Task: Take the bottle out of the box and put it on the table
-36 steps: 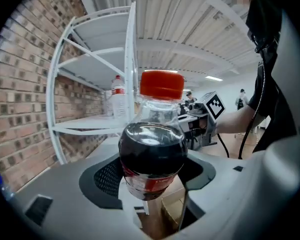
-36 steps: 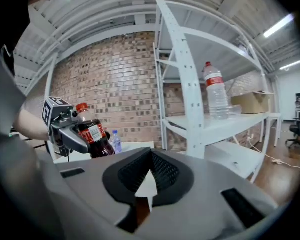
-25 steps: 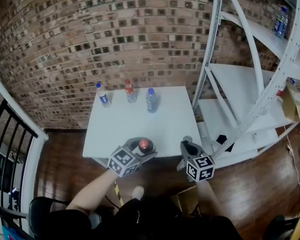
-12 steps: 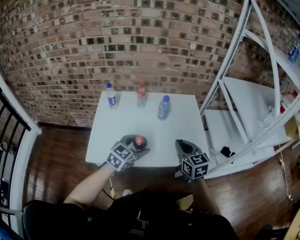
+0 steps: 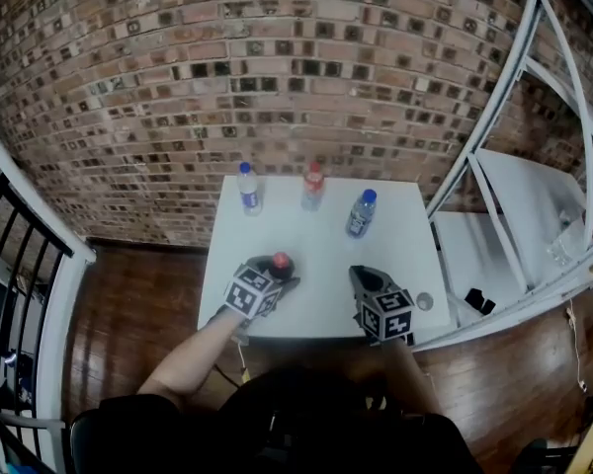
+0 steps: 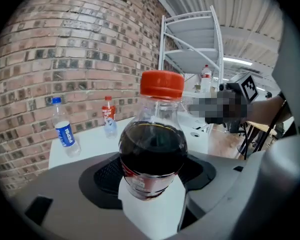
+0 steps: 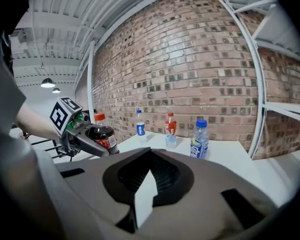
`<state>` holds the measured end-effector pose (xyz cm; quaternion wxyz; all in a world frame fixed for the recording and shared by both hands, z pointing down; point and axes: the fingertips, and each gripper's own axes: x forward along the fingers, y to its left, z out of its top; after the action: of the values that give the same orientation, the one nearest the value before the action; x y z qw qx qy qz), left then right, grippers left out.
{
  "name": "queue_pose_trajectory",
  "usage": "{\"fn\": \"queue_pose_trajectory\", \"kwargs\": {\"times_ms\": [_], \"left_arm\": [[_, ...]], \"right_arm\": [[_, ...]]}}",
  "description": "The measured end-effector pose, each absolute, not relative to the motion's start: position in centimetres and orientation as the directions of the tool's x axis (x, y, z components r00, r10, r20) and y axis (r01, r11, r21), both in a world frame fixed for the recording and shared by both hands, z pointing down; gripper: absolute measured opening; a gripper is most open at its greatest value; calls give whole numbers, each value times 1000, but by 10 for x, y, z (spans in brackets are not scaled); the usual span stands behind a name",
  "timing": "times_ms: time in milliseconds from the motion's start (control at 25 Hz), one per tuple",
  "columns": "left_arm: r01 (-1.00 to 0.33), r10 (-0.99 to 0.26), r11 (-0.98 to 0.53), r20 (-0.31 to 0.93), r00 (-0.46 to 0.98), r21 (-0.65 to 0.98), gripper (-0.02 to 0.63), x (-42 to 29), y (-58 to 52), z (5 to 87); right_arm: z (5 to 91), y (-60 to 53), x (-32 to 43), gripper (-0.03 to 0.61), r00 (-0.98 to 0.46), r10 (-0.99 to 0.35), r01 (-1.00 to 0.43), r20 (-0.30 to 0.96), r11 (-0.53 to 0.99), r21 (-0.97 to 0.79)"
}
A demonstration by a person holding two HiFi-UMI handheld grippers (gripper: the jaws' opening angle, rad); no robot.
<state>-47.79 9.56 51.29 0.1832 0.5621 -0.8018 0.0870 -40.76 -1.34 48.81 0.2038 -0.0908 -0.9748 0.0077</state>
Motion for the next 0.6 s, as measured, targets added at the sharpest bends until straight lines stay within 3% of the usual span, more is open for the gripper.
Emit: {"fn": "queue_pose_trajectory", "kwargs": {"times_ms": [320, 600], "left_arm": [[-867, -814, 471, 460, -355, 164, 318, -516, 95, 553], [-826, -762, 548, 483, -431, 128, 318, -543, 95, 575]], "right_arm": [[513, -40, -433, 3, -856, 194, 187, 479, 980, -61], [549, -56, -459, 3, -809, 234, 234, 540, 970, -69]]}}
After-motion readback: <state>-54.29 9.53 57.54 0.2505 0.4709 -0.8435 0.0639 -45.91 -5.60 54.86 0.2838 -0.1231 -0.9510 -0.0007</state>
